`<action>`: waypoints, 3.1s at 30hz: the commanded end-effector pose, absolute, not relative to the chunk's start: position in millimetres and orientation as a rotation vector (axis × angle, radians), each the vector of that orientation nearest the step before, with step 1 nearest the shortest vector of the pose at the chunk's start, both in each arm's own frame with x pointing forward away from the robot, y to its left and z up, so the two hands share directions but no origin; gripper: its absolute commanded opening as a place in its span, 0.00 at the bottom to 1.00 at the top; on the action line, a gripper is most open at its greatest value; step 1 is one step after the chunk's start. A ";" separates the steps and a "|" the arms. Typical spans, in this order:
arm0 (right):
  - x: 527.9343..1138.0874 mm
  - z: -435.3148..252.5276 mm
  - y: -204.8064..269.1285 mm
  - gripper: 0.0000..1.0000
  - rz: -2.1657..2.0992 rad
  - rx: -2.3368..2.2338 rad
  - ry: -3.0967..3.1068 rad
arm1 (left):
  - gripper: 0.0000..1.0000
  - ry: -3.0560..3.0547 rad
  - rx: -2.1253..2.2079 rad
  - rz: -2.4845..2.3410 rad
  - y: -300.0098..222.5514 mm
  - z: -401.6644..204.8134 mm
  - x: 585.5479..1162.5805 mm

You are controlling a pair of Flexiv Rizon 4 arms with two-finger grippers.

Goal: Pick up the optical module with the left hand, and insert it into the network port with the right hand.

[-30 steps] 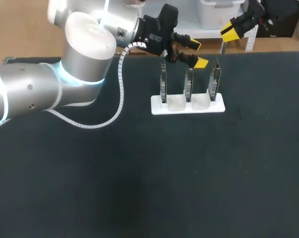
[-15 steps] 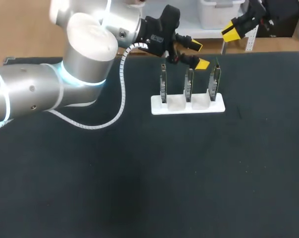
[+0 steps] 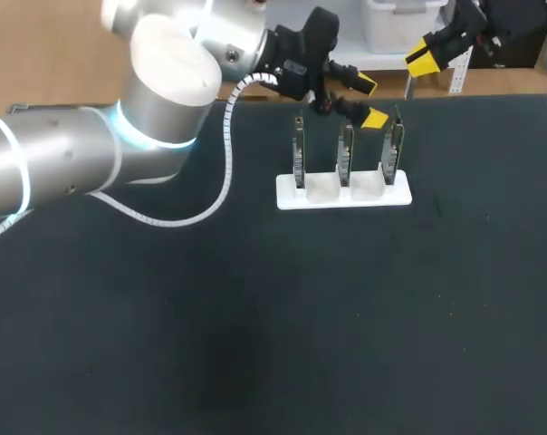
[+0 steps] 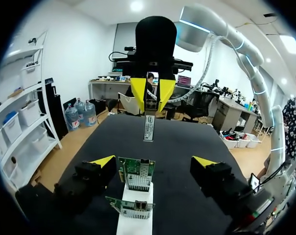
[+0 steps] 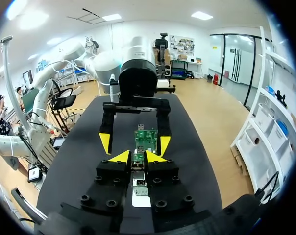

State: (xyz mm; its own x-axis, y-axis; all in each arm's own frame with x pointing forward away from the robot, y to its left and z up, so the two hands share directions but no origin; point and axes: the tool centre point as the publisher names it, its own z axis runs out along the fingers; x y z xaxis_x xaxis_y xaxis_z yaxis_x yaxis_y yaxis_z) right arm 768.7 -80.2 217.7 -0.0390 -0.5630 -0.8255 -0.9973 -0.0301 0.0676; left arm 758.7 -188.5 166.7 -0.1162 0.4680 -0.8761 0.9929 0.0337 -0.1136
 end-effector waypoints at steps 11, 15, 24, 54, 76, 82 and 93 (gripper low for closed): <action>769.8 217.3 -81.2 0.00 0.940 -1.649 1.661 | 1.00 1.734 1.610 -0.973 -193.2 164.8 762.6; 770.0 217.8 -80.9 0.00 0.937 -1.653 1.659 | 1.00 1.742 1.621 -0.958 -193.2 163.8 762.1; 770.0 218.2 -81.1 0.00 0.934 -1.654 1.659 | 1.00 1.751 1.624 -0.951 -192.1 160.0 760.2; 769.9 218.9 -84.4 0.00 0.926 -1.652 1.663 | 1.00 1.731 1.625 -0.962 -197.2 152.8 759.7; 765.9 220.5 -79.2 0.00 0.907 -1.699 1.656 | 1.00 1.731 1.625 -0.962 -197.2 152.8 759.7; 762.5 223.6 -80.3 0.00 0.896 -1.707 1.651 | 1.00 1.731 1.625 -0.962 -197.2 152.8 759.7; 752.7 223.3 -78.8 0.00 0.894 -1.711 1.644 | 1.00 1.731 1.625 -0.962 -197.2 152.8 759.7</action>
State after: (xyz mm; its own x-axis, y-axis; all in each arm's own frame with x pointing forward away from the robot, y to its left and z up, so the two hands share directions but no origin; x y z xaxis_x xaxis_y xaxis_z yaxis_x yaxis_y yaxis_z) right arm 758.7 -78.8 223.2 0.0048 -0.5972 -0.8021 -0.9971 -0.0640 0.0417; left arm 757.7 -196.2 152.4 -0.0978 0.5784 -0.8099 0.9931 0.0041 -0.1170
